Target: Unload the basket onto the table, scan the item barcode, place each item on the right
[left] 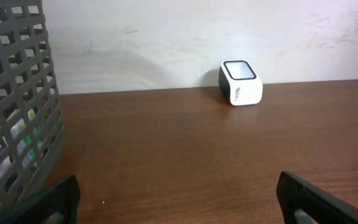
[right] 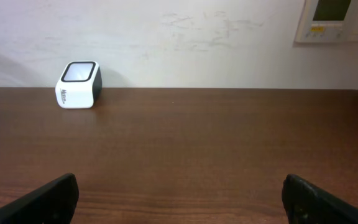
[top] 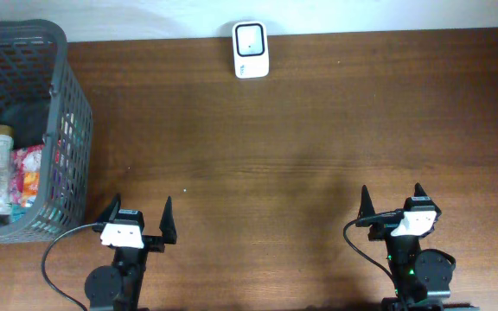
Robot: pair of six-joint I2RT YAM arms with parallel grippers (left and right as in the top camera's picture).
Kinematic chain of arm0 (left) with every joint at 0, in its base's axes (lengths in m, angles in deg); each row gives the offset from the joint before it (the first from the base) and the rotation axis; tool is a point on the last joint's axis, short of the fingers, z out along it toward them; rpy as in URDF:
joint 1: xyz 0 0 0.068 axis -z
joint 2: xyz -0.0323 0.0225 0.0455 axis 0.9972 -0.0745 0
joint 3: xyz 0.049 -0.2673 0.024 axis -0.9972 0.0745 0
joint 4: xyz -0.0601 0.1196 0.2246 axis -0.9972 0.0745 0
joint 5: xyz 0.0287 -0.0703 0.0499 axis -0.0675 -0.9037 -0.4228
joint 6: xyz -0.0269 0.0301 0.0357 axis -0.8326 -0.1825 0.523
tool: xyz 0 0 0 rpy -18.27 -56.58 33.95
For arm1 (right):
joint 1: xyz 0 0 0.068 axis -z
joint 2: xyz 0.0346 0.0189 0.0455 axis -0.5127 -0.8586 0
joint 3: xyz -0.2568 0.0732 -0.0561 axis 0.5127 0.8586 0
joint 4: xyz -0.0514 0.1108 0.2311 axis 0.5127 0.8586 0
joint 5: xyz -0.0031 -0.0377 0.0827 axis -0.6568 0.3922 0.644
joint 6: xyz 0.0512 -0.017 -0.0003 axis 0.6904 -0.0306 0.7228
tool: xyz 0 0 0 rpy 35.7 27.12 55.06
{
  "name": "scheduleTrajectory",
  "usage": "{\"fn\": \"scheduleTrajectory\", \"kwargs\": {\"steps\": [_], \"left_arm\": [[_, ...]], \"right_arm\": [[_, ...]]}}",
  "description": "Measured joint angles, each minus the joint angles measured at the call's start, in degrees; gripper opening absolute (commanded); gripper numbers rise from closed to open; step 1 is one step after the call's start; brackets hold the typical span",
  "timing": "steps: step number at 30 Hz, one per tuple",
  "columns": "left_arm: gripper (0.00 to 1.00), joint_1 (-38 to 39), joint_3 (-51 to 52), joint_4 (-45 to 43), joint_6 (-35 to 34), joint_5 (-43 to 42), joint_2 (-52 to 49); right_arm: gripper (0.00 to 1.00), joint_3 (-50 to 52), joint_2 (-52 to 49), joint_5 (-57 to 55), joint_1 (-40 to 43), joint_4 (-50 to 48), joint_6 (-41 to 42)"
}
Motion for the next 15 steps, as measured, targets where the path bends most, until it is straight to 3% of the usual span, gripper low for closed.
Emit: {"fn": "scheduleTrajectory", "kwargs": {"steps": [11, 15], "left_arm": [[0.99, 0.0, 0.0, -0.4, -0.2, -1.5, 0.0], [0.99, 0.0, 0.2, -6.1, -0.4, -11.1, 0.0]], "right_arm": [[0.99, 0.0, 0.0, 0.0, 0.0, 0.0, 0.0], [0.99, 0.0, 0.0, 0.0, 0.0, 0.0, 0.0]]}}
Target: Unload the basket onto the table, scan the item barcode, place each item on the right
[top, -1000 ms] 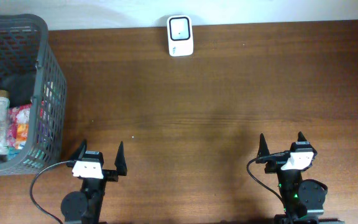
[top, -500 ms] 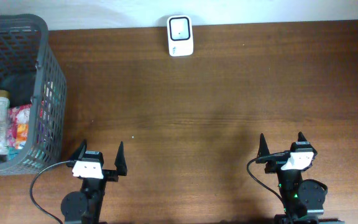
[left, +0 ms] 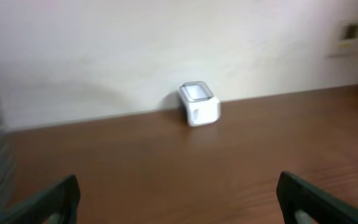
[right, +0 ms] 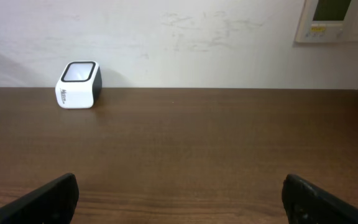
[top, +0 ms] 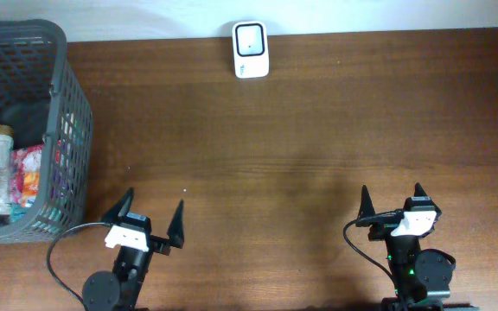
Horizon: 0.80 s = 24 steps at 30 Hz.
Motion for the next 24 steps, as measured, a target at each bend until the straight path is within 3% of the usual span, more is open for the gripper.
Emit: {"fn": "scheduleTrajectory", "kwargs": {"steps": [4, 7, 11, 19, 24], "left_arm": [[0.99, 0.0, 0.2, -12.3, 0.0, -10.7, 0.0], [0.99, 0.0, 0.0, -24.1, 0.0, -11.2, 0.1], [0.99, 0.0, 0.0, -24.2, 0.0, -10.8, 0.1], [0.99, 0.0, -2.7, -25.0, 0.0, 2.7, 0.1], [0.99, 0.0, -8.2, -24.8, 0.0, 6.3, -1.3]], "right_arm": [[0.99, 0.0, 0.0, 0.0, 0.0, 0.0, 0.0], [0.99, 0.0, 0.0, 0.0, 0.0, 0.0, 0.0], [0.99, 0.0, 0.0, 0.0, 0.0, 0.0, 0.0], [0.98, 0.0, 0.0, 0.0, 0.0, 0.0, 0.0], [0.99, 0.0, 0.0, 0.0, 0.0, 0.0, 0.0]]}}
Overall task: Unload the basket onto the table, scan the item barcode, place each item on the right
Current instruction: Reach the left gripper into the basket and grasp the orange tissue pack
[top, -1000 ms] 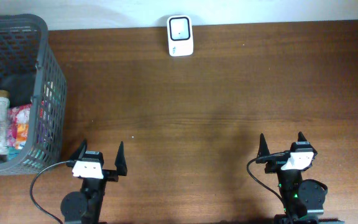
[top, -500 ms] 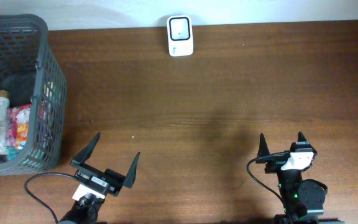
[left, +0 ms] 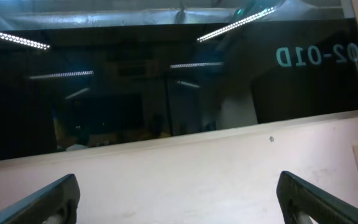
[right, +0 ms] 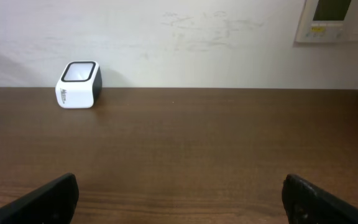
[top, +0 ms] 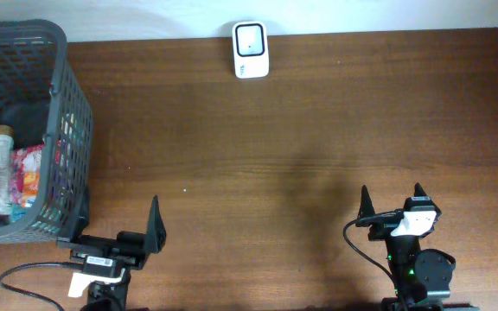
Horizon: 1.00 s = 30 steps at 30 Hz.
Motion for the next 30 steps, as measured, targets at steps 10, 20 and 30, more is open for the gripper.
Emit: {"fn": "scheduleTrajectory", "kwargs": {"steps": [10, 20, 30], "left_arm": [[0.99, 0.0, -44.0, 36.7, 5.2, -0.9, -30.3], [0.99, -5.9, -99.3, 72.4, 5.1, 8.9, -72.8], [0.99, -37.3, -103.4, 80.1, -5.6, 8.2, -95.1]], "right_arm": [[0.98, 0.0, 0.0, 0.0, 0.0, 0.0, 0.0], [0.99, 0.0, 0.0, 0.0, 0.0, 0.0, 0.0], [0.99, 0.0, 0.0, 0.0, 0.0, 0.0, 0.0]]}}
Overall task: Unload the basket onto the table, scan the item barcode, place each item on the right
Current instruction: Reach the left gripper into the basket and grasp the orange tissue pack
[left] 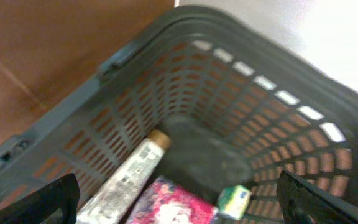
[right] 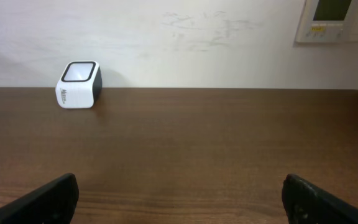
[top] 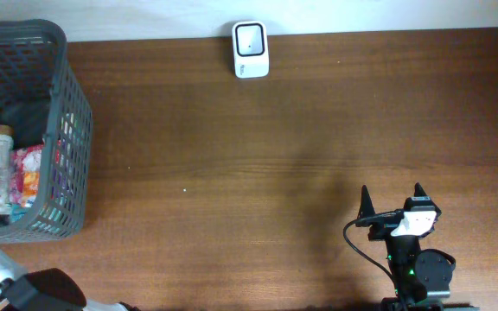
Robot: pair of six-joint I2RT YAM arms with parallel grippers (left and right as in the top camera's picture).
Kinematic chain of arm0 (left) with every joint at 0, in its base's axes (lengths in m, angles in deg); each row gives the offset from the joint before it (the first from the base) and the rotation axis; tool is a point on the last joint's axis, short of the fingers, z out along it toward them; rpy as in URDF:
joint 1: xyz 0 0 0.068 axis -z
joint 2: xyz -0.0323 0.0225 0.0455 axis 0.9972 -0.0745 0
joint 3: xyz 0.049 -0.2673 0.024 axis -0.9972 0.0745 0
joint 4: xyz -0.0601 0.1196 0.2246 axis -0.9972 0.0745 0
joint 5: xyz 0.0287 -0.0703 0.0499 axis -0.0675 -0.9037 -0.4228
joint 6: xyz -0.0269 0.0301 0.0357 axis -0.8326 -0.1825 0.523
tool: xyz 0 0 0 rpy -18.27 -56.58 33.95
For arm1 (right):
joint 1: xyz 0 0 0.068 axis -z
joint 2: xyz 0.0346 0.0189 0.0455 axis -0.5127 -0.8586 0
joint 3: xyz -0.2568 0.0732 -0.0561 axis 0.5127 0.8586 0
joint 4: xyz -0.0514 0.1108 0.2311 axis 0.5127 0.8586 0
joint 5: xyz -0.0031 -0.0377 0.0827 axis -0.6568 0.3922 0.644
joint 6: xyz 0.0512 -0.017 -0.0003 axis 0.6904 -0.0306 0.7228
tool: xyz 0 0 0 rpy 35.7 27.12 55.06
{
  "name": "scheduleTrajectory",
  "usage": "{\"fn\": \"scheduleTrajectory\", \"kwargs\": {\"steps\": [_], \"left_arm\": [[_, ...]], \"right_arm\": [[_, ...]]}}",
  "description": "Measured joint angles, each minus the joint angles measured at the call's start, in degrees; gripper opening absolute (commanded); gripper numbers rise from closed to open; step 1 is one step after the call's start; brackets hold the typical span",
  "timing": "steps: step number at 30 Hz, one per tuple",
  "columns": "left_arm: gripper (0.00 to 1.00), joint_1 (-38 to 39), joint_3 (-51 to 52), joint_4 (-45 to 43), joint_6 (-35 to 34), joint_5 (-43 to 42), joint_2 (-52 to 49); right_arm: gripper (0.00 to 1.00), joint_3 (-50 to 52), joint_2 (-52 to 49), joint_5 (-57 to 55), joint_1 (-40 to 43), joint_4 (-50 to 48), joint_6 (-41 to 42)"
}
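A grey mesh basket stands at the table's left end. The left wrist view looks down into the basket: a white tube with a tan cap, a pink packet, a small green and yellow item and a dark object lie inside. My left gripper hangs open above them, holding nothing. The white scanner sits at the back edge by the wall, also in the right wrist view. My right gripper rests open at the front right.
Only part of the left arm shows overhead, in the bottom-left corner. A wall panel hangs behind the table at the far right. Brown tabletop stretches between basket, scanner and right arm.
The left gripper was low at the table's front, its camera pointing up at a dark window. Now its camera looks down into the basket. The right arm has not moved.
Both grippers first rested open at the front edge, facing the scanner. The left one then stood slightly to the right, then tipped upward nearer the front-left. Now it is open above the basket's contents, while the right gripper stays where it was.
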Motion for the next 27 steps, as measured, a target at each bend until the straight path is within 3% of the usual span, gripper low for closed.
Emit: {"fn": "scheduleTrajectory", "kwargs": {"steps": [2, 3, 5, 7, 10, 11, 13, 18, 20, 21, 22, 23, 27], "left_arm": [[0.99, -1.2, 0.0, 2.2, 0.0, -0.5, -0.9], [0.9, -1.3, 0.0, 3.2, 0.7, -0.7, -1.6], [0.84, -1.3, 0.0, 6.3, 5.6, -0.4, -4.5], [0.7, -1.3, 2.0, 9.9, 9.1, 0.9, -7.3], [0.7, -1.3, 8.0, 13.6, 14.4, 1.3, -10.1], [0.74, -1.3, 11.2, 13.7, 15.9, 1.1, -10.5], [0.77, -1.3, 15.3, 12.9, 17.4, 0.8, -10.7], [0.75, -1.3, 23.1, 7.5, 18.8, 0.7, -10.9], [0.59, -1.3, 25.6, 3.3, 18.9, 0.6, -10.8], [0.22, -1.3, 27.0, 1.5, 19.0, 0.4, -10.8], [0.06, -1.3, 29.2, -0.3, 19.1, 0.0, -10.8], [0.0, -1.3, 30.2, -0.9, 19.1, -0.4, -10.8], [0.0, -1.2, 29.8, -0.1, 18.5, -0.9, -10.8]], "right_arm": [[0.99, 0.0, 0.0, 0.0, 0.0, 0.0, 0.0], [0.99, 0.0, 0.0, 0.0, 0.0, 0.0, 0.0], [0.99, 0.0, 0.0, 0.0, 0.0, 0.0, 0.0], [0.99, 0.0, 0.0, 0.0, 0.0, 0.0, 0.0], [0.98, 0.0, 0.0, 0.0, 0.0, 0.0, 0.0], [0.99, 0.0, 0.0, 0.0, 0.0, 0.0, 0.0], [0.99, 0.0, 0.0, 0.0, 0.0, 0.0, 0.0], [0.99, 0.0, 0.0, 0.0, 0.0, 0.0, 0.0], [0.99, 0.0, 0.0, 0.0, 0.0, 0.0, 0.0], [0.99, 0.0, 0.0, 0.0, 0.0, 0.0, 0.0], [0.99, 0.0, 0.0, 0.0, 0.0, 0.0, 0.0], [0.99, 0.0, 0.0, 0.0, 0.0, 0.0, 0.0], [0.99, 0.0, 0.0, 0.0, 0.0, 0.0, 0.0]]}}
